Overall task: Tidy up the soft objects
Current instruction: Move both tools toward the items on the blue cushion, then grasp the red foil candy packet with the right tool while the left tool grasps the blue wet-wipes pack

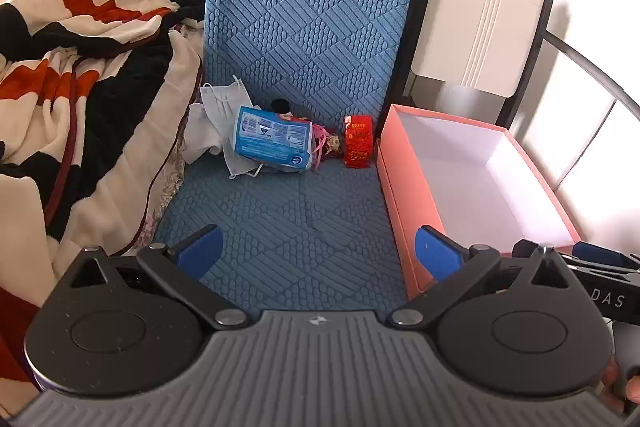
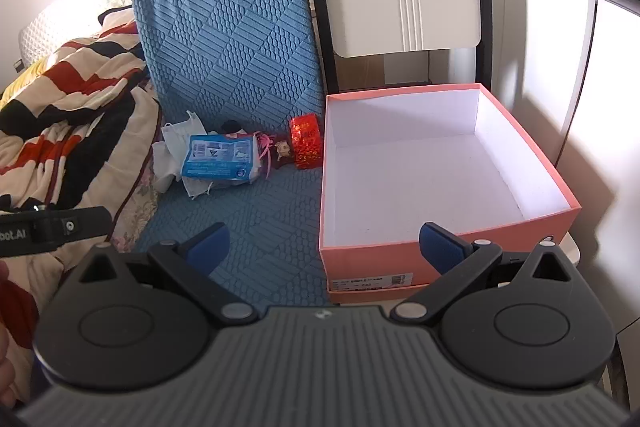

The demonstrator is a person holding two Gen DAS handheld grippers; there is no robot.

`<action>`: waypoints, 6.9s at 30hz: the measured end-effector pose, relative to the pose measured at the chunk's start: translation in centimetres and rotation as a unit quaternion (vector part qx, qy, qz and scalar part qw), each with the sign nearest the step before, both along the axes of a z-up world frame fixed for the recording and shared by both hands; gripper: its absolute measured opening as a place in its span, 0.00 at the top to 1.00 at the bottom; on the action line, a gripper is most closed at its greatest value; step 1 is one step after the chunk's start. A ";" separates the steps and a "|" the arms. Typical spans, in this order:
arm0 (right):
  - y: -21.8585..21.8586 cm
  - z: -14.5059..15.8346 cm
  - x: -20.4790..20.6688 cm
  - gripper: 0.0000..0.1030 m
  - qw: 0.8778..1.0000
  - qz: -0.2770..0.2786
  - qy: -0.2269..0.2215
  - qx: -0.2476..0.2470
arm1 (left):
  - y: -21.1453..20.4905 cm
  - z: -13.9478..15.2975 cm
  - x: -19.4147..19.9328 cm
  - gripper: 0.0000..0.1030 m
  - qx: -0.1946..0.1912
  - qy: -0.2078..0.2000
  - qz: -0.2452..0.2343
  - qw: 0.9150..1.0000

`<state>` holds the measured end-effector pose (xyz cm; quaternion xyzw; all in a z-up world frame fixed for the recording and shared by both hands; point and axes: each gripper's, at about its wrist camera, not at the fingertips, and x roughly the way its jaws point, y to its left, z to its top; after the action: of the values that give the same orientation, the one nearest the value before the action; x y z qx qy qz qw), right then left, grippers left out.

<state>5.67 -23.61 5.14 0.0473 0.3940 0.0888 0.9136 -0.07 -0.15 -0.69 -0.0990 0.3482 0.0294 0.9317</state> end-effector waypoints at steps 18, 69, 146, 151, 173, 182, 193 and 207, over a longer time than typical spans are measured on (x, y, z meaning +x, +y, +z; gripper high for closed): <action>0.3 -0.1 0.4 0.00 1.000 -0.002 0.003 0.006 | 0.0 0.0 0.2 0.00 -0.001 0.003 0.004 1.000; 2.5 -2.4 1.3 0.00 0.999 0.040 0.017 0.001 | 1.2 -2.7 2.3 0.00 -0.008 0.024 0.026 0.999; 13.6 -13.5 16.3 0.42 0.986 0.138 -0.054 -0.077 | 9.4 -14.6 21.8 0.10 -0.129 0.038 0.071 0.988; 14.1 -14.4 17.4 0.56 0.985 0.142 -0.052 -0.088 | 9.9 -15.4 22.8 0.20 -0.149 0.045 0.069 0.985; 14.9 -17.7 25.0 0.60 0.986 0.088 -0.053 -0.132 | 13.4 -18.9 27.1 0.52 -0.237 0.077 0.129 0.960; 16.0 -19.8 28.0 0.60 0.980 0.074 -0.027 -0.184 | 14.6 -19.8 27.6 0.51 -0.251 0.083 0.168 0.950; 17.2 -21.6 30.4 0.60 0.975 0.073 -0.018 -0.210 | 14.7 -20.1 28.1 0.50 -0.252 0.084 0.186 0.946; 18.1 -24.1 31.5 0.85 0.966 0.068 -0.013 -0.248 | 14.5 -20.0 28.0 0.51 -0.245 0.081 0.187 0.948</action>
<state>37.17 -5.46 -18.94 -0.2090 0.3936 0.0503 0.8938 27.97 14.35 -20.72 -0.3845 0.3946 0.1244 0.8252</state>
